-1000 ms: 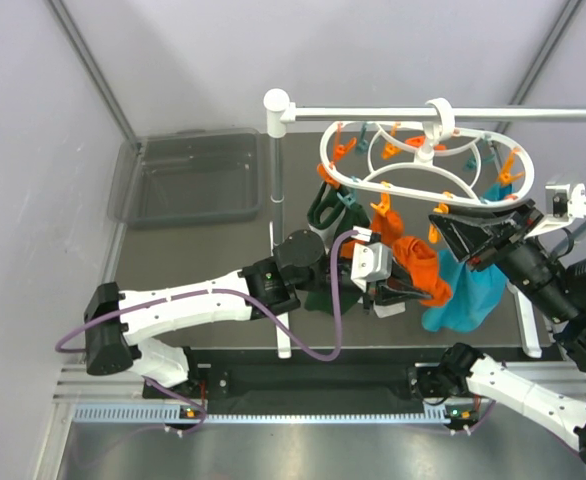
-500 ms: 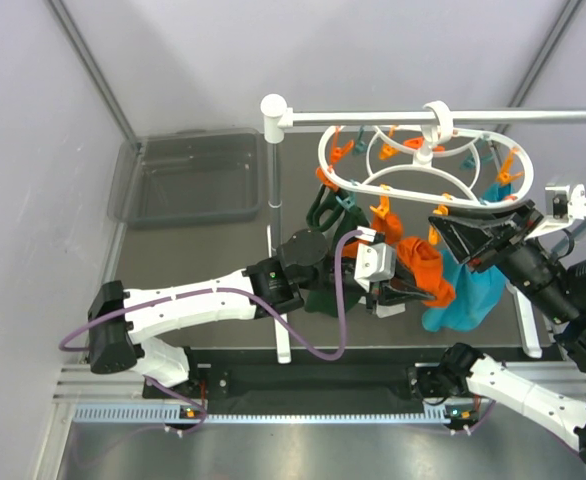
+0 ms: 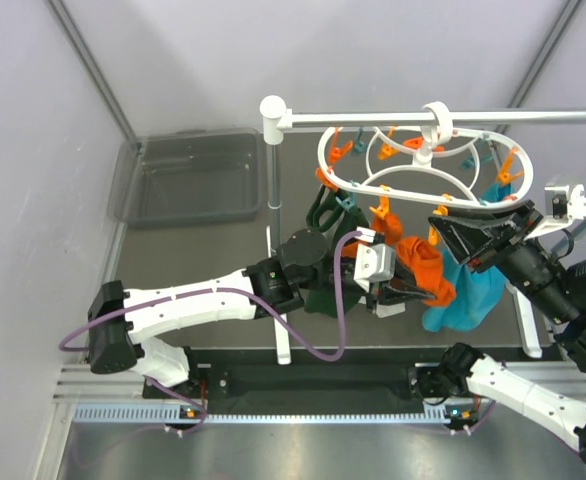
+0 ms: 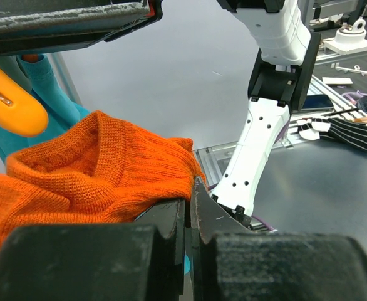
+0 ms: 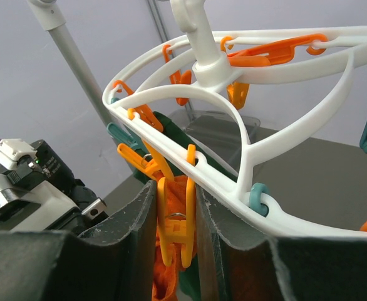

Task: Clip the socks to the hanger
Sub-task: Clamp the sock onto the hanger.

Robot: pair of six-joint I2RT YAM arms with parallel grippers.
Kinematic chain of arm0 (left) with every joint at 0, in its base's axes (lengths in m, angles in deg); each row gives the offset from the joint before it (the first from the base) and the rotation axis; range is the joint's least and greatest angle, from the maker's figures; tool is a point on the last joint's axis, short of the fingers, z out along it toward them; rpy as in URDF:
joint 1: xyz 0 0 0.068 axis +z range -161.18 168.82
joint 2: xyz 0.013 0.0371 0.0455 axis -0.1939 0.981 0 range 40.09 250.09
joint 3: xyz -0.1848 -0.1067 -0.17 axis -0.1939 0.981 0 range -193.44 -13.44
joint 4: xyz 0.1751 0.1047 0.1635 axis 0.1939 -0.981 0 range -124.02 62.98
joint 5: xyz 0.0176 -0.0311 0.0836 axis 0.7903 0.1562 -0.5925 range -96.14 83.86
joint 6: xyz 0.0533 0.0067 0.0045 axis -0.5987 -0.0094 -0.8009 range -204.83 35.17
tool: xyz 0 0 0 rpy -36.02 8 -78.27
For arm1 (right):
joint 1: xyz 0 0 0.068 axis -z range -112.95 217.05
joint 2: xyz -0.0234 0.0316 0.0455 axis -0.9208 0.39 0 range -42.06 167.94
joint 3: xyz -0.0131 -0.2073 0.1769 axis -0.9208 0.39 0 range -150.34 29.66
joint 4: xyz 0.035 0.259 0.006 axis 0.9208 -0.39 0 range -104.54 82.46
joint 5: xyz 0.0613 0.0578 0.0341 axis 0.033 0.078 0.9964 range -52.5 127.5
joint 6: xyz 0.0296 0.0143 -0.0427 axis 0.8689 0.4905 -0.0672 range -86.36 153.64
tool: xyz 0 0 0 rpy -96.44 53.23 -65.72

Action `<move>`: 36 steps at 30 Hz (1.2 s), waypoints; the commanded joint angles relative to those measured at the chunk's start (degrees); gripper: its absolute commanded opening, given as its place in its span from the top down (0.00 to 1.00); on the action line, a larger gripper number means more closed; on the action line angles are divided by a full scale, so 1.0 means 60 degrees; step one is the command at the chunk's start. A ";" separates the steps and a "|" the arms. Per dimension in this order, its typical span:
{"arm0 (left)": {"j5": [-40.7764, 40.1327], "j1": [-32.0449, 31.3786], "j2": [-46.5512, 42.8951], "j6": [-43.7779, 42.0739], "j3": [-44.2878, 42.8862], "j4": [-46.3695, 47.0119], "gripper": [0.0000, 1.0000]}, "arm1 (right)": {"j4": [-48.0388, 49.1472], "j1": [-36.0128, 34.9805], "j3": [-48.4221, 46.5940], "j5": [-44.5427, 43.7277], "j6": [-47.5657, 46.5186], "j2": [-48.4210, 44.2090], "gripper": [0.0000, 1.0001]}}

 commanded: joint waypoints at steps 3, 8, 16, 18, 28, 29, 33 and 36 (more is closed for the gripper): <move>0.0093 0.0044 -0.0159 -0.0354 -0.0325 0.0700 1.00 | -0.0796 -0.0108 0.0149 0.0562 0.0134 -0.0021 1.00; 0.0050 0.0044 -0.0159 -0.0471 -0.0383 0.0729 1.00 | -0.0796 -0.0108 0.0090 0.0606 0.0177 -0.0020 1.00; -0.0009 0.0073 -0.0101 -0.0544 -0.0515 0.0788 1.00 | -0.0826 -0.0094 0.0061 0.0635 0.0206 -0.0021 1.00; 0.0020 0.0103 -0.0101 -0.0544 -0.0544 0.0817 1.00 | -0.0826 -0.0094 0.0090 0.0620 0.0207 -0.0035 1.00; 0.0064 0.0147 0.0060 -0.0647 -0.0735 0.0817 1.00 | -0.0840 -0.0108 0.0076 0.0664 0.0265 -0.0094 1.00; 0.0064 0.0161 0.0089 -0.0676 -0.0749 0.0788 1.00 | -0.0826 -0.0094 0.0061 0.0664 0.0280 -0.0094 1.00; 0.0020 0.0161 0.0119 -0.0880 -0.0735 0.0788 1.00 | -0.0826 -0.0108 0.0061 0.0650 0.0309 -0.0108 1.00; -0.0082 0.0161 0.0148 -0.1012 -0.0720 0.0744 1.00 | -0.0826 -0.0108 0.0047 0.0664 0.0309 -0.0094 1.00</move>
